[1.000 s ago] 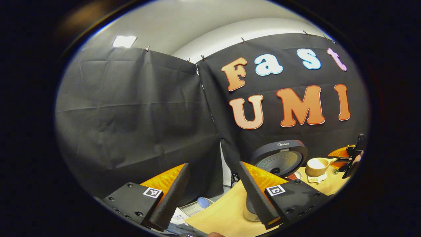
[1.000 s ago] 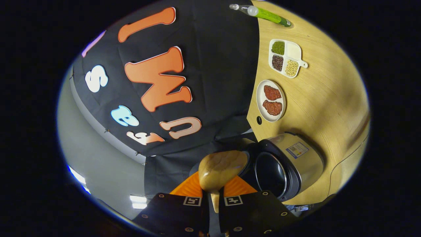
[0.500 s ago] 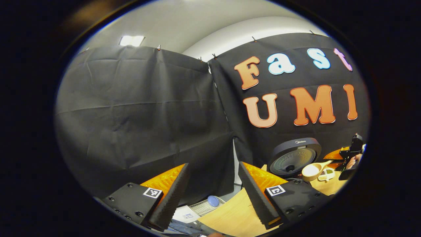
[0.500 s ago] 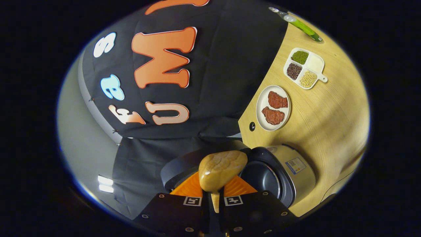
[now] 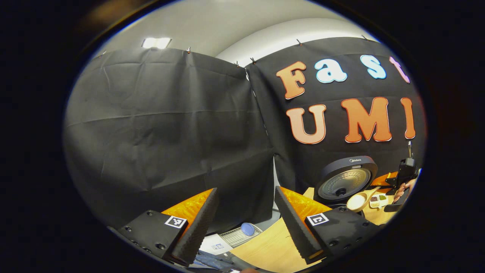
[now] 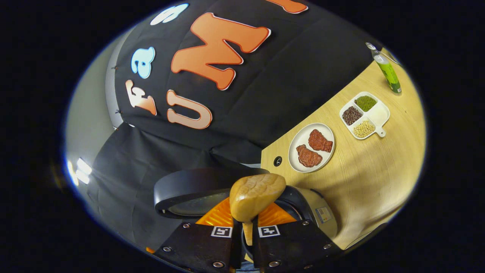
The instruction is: Close the left gripper, press the button to open the rice cooker; take a wooden spoon from the chopstick holder with the right hand, scoop a spoonful of rice and pour it into the rice cooker, then put the wooden spoon back into the chopstick holder.
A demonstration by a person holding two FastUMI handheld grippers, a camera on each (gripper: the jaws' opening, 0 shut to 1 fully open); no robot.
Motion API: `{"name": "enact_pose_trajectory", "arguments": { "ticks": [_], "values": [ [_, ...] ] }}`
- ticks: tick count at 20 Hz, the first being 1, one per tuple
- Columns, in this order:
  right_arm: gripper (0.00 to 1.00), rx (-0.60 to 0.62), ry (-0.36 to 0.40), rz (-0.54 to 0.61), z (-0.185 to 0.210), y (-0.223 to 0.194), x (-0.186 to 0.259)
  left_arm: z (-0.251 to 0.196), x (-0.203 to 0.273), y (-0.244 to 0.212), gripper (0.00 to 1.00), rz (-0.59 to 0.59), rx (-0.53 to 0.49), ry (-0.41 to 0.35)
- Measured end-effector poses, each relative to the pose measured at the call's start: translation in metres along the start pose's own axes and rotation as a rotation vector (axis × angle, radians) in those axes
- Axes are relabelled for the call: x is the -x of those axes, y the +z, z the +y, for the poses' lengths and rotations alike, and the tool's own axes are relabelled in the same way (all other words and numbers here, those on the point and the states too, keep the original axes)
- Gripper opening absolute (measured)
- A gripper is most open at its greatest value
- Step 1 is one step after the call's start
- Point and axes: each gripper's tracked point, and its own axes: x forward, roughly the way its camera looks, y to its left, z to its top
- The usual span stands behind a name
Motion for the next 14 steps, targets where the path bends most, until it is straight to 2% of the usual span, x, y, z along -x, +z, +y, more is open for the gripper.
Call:
{"name": "enact_pose_trajectory", "arguments": {
  "ticks": [5,7,10,14],
  "values": [
    [0.11,0.112,-0.023,-0.010,0.004,-0.002,-0.003,0.006,-0.003,-0.003,1.00,0.006,0.006,0.011],
    [0.11,0.156,-0.033,-0.015,0.005,-0.002,-0.003,0.004,-0.004,-0.006,0.97,0.013,0.009,0.007],
    [0.11,0.178,-0.039,-0.025,0.006,0.000,-0.004,0.001,-0.003,-0.011,0.92,0.018,0.005,-0.001],
    [0.11,0.209,-0.052,-0.037,0.006,0.004,-0.002,-0.002,-0.005,-0.015,0.92,0.023,0.011,-0.008]
  ]
}}
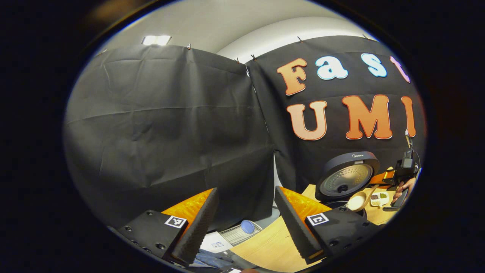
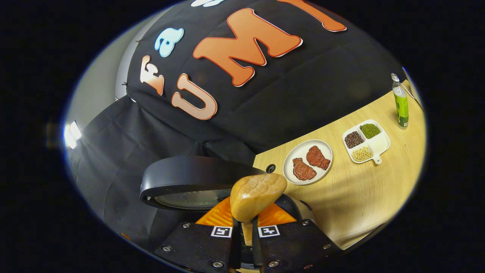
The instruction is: Close the left gripper, press the button to open the rice cooker; take a wooden spoon from the chopstick holder with the right hand, scoop a spoonful of rice and pour it into the rice cooker, then put the wooden spoon back into the chopstick holder.
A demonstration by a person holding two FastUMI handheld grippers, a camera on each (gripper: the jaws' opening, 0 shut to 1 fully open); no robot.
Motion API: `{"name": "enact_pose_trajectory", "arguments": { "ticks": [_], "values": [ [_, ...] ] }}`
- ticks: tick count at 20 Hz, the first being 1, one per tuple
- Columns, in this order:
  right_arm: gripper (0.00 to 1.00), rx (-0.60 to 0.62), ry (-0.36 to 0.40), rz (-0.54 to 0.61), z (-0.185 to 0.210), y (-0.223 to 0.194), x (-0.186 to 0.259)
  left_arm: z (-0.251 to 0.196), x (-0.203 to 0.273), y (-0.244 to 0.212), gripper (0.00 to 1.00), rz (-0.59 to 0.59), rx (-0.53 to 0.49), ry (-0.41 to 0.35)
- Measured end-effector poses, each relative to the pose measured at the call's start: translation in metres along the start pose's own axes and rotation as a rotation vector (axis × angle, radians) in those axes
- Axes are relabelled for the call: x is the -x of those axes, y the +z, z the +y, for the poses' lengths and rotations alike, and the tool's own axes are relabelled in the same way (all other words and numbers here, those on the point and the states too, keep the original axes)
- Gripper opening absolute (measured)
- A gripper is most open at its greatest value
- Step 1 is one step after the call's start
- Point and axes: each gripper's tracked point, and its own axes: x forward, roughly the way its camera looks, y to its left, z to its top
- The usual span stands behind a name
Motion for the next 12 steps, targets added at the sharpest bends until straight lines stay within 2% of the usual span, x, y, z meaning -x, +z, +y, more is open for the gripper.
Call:
{"name": "enact_pose_trajectory", "arguments": {
  "ticks": [4,5,11,12],
  "values": [
    [0.11,0.046,-0.006,-0.015,0.005,0.004,-0.002,-0.001,-0.002,-0.002,0.92,0.007,0.004,-0.003],
    [0.11,0.061,-0.006,-0.021,0.007,0.005,-0.001,-0.002,-0.003,-0.001,0.99,0.006,0.001,-0.002],
    [0.11,0.140,0.010,-0.027,0.020,0.001,-0.002,-0.003,-0.003,-0.005,0.99,0.011,0.007,-0.003],
    [0.11,0.146,0.015,-0.017,0.021,-0.003,-0.002,-0.004,-0.003,-0.007,0.92,0.016,0.004,-0.005]
  ]
}}
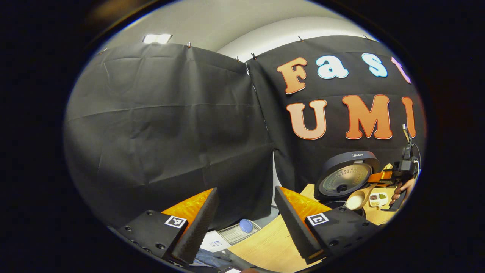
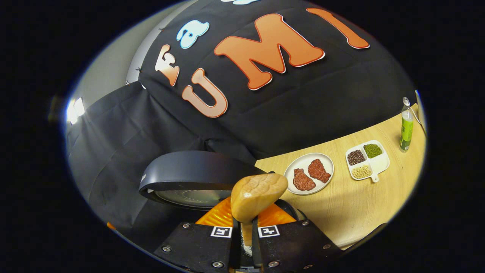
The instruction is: Close the left gripper, press the button to open the rice cooker; take a wooden spoon from the chopstick holder with the right hand, scoop a spoonful of rice and pour it into the rice cooker, then put the wooden spoon back into the chopstick holder.
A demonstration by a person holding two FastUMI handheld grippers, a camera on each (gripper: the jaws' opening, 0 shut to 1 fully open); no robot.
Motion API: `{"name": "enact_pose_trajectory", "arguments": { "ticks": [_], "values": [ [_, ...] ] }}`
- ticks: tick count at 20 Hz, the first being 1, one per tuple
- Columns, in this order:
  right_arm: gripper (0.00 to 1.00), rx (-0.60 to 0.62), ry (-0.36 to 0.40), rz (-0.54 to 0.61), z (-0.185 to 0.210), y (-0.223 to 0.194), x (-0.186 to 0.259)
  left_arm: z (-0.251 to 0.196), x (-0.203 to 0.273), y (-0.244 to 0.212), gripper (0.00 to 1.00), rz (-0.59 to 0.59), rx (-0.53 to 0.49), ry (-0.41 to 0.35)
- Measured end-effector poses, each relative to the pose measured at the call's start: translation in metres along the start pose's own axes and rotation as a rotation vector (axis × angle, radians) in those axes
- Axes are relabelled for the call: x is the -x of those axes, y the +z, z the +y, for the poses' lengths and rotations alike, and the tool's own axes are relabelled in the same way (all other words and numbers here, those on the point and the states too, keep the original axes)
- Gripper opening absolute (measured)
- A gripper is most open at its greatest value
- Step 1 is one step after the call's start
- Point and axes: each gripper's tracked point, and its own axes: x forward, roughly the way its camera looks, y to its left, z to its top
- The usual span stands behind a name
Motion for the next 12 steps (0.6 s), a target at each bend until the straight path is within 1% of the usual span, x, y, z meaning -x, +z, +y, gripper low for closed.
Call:
{"name": "enact_pose_trajectory", "arguments": {
  "ticks": [3,4,5,6,7,8,11,12],
  "values": [
    [0.11,0.041,0.007,0.002,0.005,-0.003,0.000,-0.001,0.000,-0.002,0.92,0.008,-0.009,-0.001],
    [0.11,0.061,0.008,-0.001,0.006,-0.003,0.001,-0.001,0.000,-0.003,1.00,0.010,-0.009,-0.001],
    [0.11,0.082,0.008,-0.004,0.009,-0.003,0.000,-0.002,-0.001,-0.002,1.00,0.012,-0.006,-0.002],
    [0.11,0.104,0.007,-0.011,0.011,-0.003,0.000,-0.001,0.000,-0.002,1.00,0.012,-0.005,-0.003],
    [0.11,0.127,0.009,-0.016,0.013,-0.002,0.000,-0.001,0.000,-0.002,0.92,0.012,-0.005,-0.003],
    [0.11,0.148,0.010,-0.019,0.015,-0.003,0.001,-0.001,0.000,-0.003,1.00,0.011,-0.006,-0.003],
    [0.11,0.206,0.020,-0.030,0.024,-0.002,0.001,0.000,0.001,-0.001,1.00,0.010,-0.009,-0.003],
    [0.11,0.224,0.022,-0.035,0.026,-0.003,0.001,0.000,0.001,-0.003,0.97,0.010,-0.008,-0.003]
  ]
}}
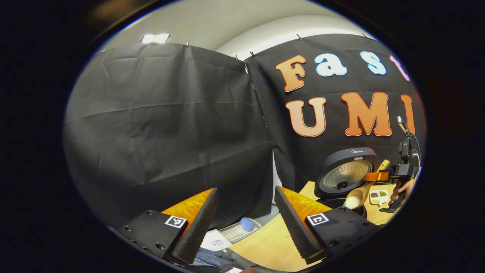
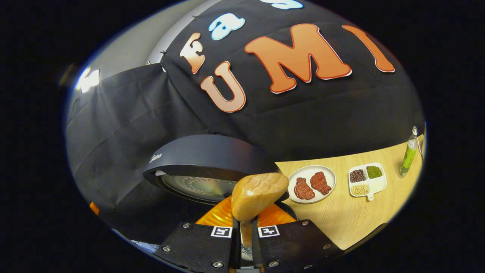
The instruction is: Close the left gripper, press the button to open the rice cooker; take a wooden spoon from the chopstick holder with the right hand, scoop a spoonful of rice and pour it into the rice cooker, then put the wooden spoon back into the chopstick holder.
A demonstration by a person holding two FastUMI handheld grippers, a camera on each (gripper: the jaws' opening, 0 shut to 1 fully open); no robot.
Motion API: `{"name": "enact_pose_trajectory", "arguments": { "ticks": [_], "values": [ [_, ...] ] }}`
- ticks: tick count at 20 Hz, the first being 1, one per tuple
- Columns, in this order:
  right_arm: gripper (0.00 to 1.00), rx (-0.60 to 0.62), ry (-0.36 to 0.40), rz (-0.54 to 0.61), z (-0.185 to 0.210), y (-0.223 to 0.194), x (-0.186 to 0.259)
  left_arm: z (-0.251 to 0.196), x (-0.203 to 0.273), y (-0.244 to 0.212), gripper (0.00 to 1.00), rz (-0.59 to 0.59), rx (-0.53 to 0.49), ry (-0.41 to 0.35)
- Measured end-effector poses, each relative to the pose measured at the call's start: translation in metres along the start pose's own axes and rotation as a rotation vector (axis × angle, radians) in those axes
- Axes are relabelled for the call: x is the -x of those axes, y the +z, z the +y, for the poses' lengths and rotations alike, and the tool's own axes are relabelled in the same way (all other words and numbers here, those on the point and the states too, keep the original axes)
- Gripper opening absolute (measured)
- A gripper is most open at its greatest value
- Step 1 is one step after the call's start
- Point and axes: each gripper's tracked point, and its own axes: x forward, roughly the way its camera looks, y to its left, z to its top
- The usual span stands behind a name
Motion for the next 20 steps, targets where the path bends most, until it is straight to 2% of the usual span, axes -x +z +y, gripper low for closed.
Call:
{"name": "enact_pose_trajectory", "arguments": {
  "ticks": [2,3,10,18,19,20],
  "values": [
    [0.11,0.037,0.007,-0.009,0.006,0.001,0.001,0.000,0.000,-0.001,0.92,0.002,0.003,0.001],
    [0.11,0.056,0.012,-0.014,0.008,0.003,0.001,0.000,0.000,-0.001,1.00,0.002,0.002,0.002],
    [0.11,0.153,0.031,-0.026,0.021,0.002,-0.002,0.001,0.001,0.000,0.99,-0.015,0.001,0.010],
    [0.11,0.408,0.067,-0.053,0.043,-0.010,-0.001,0.002,0.001,0.002,0.99,-0.028,0.002,0.014],
    [0.11,0.433,0.073,-0.059,0.048,-0.009,0.000,0.002,0.001,0.000,0.92,-0.026,0.003,0.015],
    [0.11,0.463,0.082,-0.068,0.051,-0.009,0.001,0.002,0.001,-0.001,0.92,-0.022,0.004,0.019]
  ]
}}
